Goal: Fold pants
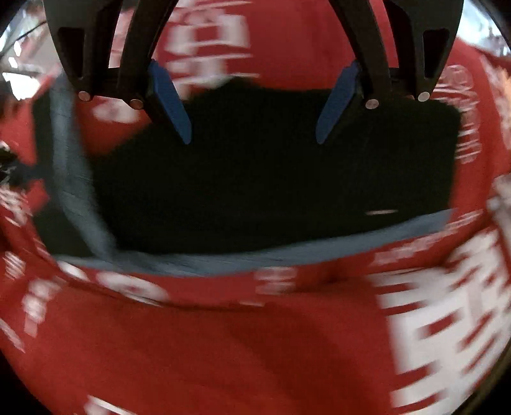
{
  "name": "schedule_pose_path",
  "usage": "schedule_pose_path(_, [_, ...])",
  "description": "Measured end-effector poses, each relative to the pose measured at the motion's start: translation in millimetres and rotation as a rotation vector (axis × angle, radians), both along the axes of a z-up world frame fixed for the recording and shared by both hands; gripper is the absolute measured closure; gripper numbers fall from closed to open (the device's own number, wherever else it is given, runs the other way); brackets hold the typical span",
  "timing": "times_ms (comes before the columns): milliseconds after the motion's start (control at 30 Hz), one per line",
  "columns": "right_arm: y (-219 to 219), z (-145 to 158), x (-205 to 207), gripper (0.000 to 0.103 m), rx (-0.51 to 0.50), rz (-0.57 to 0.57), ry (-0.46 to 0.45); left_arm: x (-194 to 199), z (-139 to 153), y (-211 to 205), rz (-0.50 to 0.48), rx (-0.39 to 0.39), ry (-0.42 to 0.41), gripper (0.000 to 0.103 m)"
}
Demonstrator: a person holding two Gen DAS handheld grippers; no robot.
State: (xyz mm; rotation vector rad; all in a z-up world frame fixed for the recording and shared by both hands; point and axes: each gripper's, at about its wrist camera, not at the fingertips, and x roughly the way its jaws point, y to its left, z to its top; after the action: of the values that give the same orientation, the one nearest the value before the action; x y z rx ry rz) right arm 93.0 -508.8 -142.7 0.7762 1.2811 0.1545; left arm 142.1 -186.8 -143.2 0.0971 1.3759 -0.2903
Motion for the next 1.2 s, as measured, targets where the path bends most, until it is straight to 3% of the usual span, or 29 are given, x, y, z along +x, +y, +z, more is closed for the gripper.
schedule_pose_path(167, [-43.9, -14.7, -105.9, 0.043, 0.015, -0.146, 0.12, -26.5, -14.3, -105.3, -0.198, -0.157, 0.102, 0.022])
schedule_pose_path(267, [-50.5, -28.2, -156.3, 0.043, 0.035, -0.23, 0.168, -43.7, -29.9, -151.0, -0.28, -0.211, 0.157, 0.022])
schedule_pose_path(400, [-60.2, -48.1, -217.2, 0.04, 0.105, -0.363, 0.186, -59.8, -46.3, -186.1, -0.328, -0.238, 0.209, 0.022])
schedule_pose_path(500, [-55.4, -67.4, -232.2, 0.04, 0.174, -0.391, 0.16, -66.4, -56.3, -201.0, -0.316, -0.272, 0.243, 0.022])
schedule_pose_path(700, [-49.7, -96.2, -230.0, 0.039, 0.39, -0.466, 0.055, -68.0, -64.7, -205.7, -0.265, -0.332, 0.256, 0.024])
schedule_pose_path(733, [-51.0, -99.0, -229.0, 0.049, 0.419, -0.484, 0.059, -65.8, -65.5, -207.0, -0.251, -0.347, 0.266, 0.03])
schedule_pose_path(767, [-50.5, -99.1, -226.2, 0.09, 0.436, -0.497, 0.075, -63.3, -65.8, -210.0, -0.242, -0.346, 0.281, 0.05])
schedule_pose_path(800, [-50.6, -100.2, -224.7, 0.089, 0.453, -0.496, 0.089, -59.3, -66.2, -208.2, -0.239, -0.34, 0.292, 0.056])
schedule_pose_path(900, [-62.3, -75.7, -206.5, 0.09, 0.482, -0.453, 0.043, -48.3, -47.6, -215.8, -0.2, -0.367, 0.278, 0.056])
schedule_pose_path(1033, [-103.1, -27.9, -160.2, 0.089, 0.473, -0.388, -0.058, -17.9, 0.3, -232.6, -0.162, -0.351, 0.124, 0.056])
schedule_pose_path(1067, [-119.2, -15.3, -142.2, 0.089, 0.467, -0.374, -0.085, -8.1, 8.8, -236.9, -0.154, -0.326, 0.089, 0.049])
schedule_pose_path(1100, [-135.5, -3.7, -124.4, 0.089, 0.46, -0.362, -0.108, 1.0, 16.2, -239.8, -0.144, -0.304, 0.059, 0.034])
schedule_pose_path(1200, [-175.7, 20.8, -65.9, 0.088, 0.407, -0.314, -0.154, 23.9, 34.9, -234.7, -0.118, -0.277, -0.021, 0.032])
